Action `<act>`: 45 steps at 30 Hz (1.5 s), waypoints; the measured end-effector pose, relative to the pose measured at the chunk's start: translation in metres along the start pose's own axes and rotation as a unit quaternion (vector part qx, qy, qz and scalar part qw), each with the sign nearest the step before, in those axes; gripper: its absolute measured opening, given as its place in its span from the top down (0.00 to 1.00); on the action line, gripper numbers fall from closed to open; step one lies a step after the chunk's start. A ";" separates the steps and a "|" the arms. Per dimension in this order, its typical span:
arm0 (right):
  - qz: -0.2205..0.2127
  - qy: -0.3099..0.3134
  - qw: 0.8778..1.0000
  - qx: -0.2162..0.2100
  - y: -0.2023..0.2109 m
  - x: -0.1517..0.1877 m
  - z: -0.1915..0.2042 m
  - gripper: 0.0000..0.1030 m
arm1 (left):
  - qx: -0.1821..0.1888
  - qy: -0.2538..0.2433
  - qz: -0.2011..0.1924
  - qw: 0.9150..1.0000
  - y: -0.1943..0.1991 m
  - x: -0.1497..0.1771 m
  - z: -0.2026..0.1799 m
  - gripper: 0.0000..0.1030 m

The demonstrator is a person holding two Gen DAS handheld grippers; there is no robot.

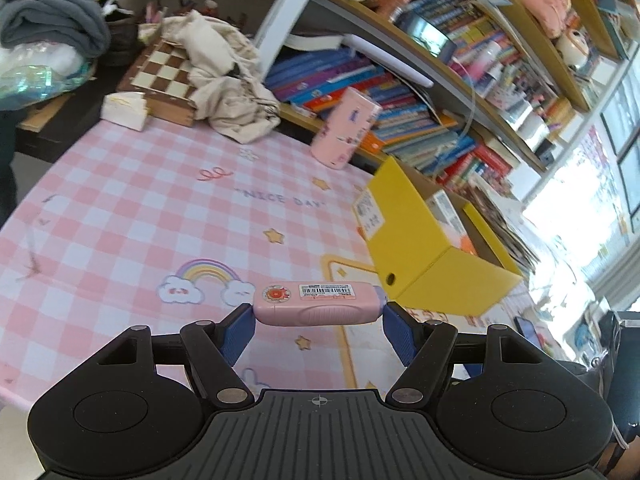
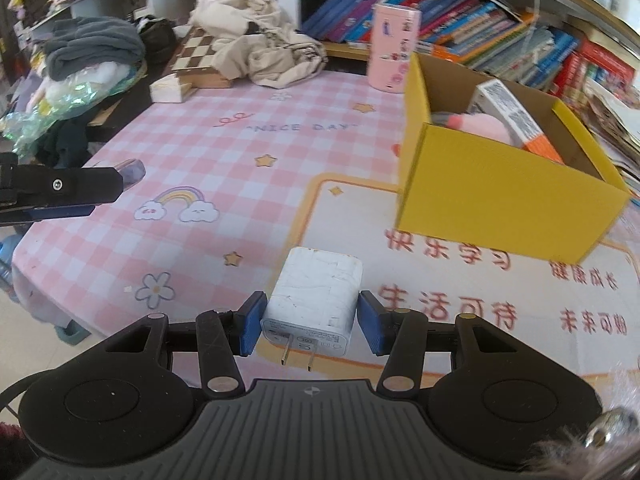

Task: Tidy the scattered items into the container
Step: 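Lift and carry the plug and eraser with both tools toward the yellow box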

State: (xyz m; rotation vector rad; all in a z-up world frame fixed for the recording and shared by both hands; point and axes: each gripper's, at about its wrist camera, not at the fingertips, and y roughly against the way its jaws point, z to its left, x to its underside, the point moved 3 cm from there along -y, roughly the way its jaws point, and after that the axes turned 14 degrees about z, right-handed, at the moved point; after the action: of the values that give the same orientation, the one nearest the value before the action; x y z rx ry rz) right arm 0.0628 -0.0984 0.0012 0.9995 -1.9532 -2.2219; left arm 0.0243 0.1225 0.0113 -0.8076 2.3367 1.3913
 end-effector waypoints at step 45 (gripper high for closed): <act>-0.025 -0.104 0.993 0.045 0.028 0.032 -0.126 0.54 | 0.046 -0.128 0.023 0.990 -0.067 -0.015 -0.131 0.32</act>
State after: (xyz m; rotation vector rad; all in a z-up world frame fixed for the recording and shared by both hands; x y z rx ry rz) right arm 0.0855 -0.2295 0.0109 0.8648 -2.1535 -2.3715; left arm 0.0799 -0.0127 0.0355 -0.5175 2.2150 1.3082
